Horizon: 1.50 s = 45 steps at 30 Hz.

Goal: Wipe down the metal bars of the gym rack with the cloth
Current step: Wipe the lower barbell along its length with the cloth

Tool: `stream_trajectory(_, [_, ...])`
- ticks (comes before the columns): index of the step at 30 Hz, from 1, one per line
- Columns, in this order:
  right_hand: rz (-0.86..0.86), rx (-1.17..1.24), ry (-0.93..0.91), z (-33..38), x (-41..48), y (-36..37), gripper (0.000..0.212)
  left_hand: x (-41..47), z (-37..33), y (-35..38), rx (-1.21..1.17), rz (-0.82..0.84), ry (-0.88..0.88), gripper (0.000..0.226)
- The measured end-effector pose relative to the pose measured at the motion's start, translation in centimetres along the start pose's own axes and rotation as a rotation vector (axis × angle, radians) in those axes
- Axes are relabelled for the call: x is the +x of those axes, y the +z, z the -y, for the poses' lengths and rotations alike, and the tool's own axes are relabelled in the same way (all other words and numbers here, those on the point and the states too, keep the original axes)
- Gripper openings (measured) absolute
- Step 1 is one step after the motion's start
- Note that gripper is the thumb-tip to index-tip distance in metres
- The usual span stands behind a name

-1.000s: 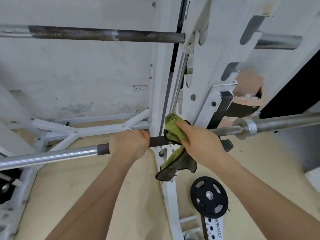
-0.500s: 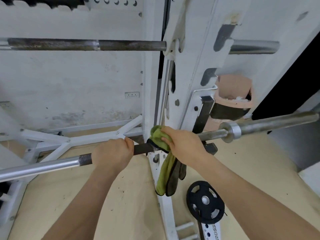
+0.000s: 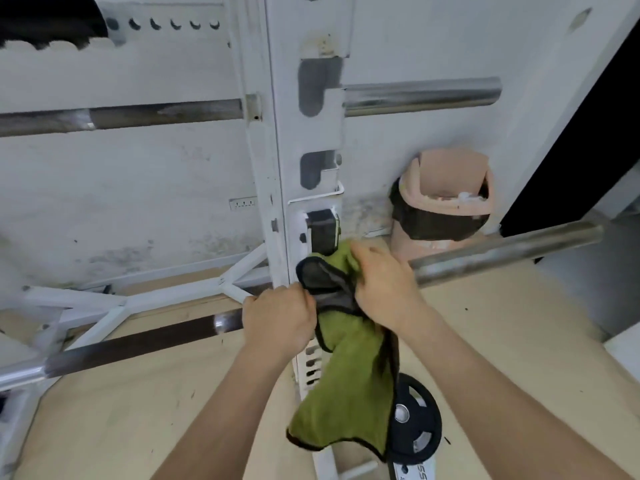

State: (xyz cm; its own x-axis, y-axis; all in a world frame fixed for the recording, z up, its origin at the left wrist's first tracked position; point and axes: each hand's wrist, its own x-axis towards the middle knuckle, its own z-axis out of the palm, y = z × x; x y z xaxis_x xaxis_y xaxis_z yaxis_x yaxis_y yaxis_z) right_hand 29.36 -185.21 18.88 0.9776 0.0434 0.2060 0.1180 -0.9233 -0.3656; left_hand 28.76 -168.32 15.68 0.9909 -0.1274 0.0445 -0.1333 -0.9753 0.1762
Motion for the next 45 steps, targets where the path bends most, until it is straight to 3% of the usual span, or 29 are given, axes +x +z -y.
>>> stream_trajectory(3, [0.091,-0.234,-0.134,-1.8,-0.4,1.1,0.047,0.6,-1.2,-0.3,0.059,0.052,-0.025,0.017])
stream_trajectory(5, [0.067,-0.237,-0.301,-4.0,-1.9,0.3,0.053,0.0,-1.9,-0.9,0.114,0.056,-0.05,0.012])
stream_trajectory(8, [0.1,0.129,-0.369,-6.9,-4.4,-2.2,0.05,-1.7,-4.0,-2.0,0.138,-0.037,-0.054,0.005])
stream_trajectory(10, [0.056,0.509,-0.222,-7.4,-4.6,-3.7,0.059,-3.0,-6.5,-3.0,-0.071,-0.138,-0.032,0.008])
stream_trajectory(12, [-0.109,0.687,-0.132,-7.4,-3.7,-4.3,0.063,-3.6,-9.2,-3.4,-0.379,-0.145,-0.039,0.017])
stream_trajectory(15, [-0.252,0.528,-0.096,-8.0,-1.9,-3.5,0.063,-2.6,-11.9,-2.9,-0.688,-0.03,-0.12,0.007])
stream_trajectory(18, [-0.141,0.187,-0.11,-10.0,-2.2,-1.7,0.064,-1.9,-12.9,-2.0,-0.71,0.126,-0.151,0.045])
stream_trajectory(20, [-0.131,0.201,-0.176,-11.4,-4.0,-1.4,0.061,-2.1,-13.0,-1.1,-0.8,0.194,-0.161,0.054])
stream_trajectory(22, [-0.109,0.422,-0.07,-11.8,-6.2,-1.3,0.061,-2.7,-12.9,-0.3,-0.898,0.265,-0.135,0.051])
stream_trajectory(24, [-0.031,0.897,0.235,-11.2,-7.7,-2.0,0.054,-3.6,-12.9,-0.2,-1.055,0.329,-0.118,0.04])
stream_trajectory(26, [-0.077,1.28,0.445,-10.5,-7.7,-3.2,0.047,-4.1,-12.9,-0.9,-1.244,0.323,-0.146,0.028])
stream_trajectory(29, [-0.184,1.485,0.459,-8.9,-6.4,-6.5,0.049,-3.5,-12.2,-2.2,-1.425,0.195,-0.199,0.021])
stream_trajectory(32, [-0.334,1.406,0.428,-8.1,-5.0,-9.9,0.05,-2.0,-11.8,-3.3,-1.28,0.053,-0.075,0.02])
stream_trajectory(35, [-0.482,1.506,0.444,-7.7,-4.6,-12.7,0.04,1.1,-11.4,-2.2,-0.691,-0.054,0.131,0.034])
stream_trajectory(39, [-0.628,1.564,0.289,-6.0,-2.5,-14.7,0.028,3.9,-12.0,0.3,-0.345,0.179,0.244,0.063])
stream_trajectory(42, [-0.549,1.115,0.218,-5.7,-0.3,-12.6,0.043,4.6,-11.6,1.2,-0.224,0.159,0.226,0.054])
stream_trajectory(45, [-0.198,0.514,0.18,-6.8,-0.3,-5.9,0.056,4.6,-11.6,1.0,-0.144,0.092,0.24,0.027])
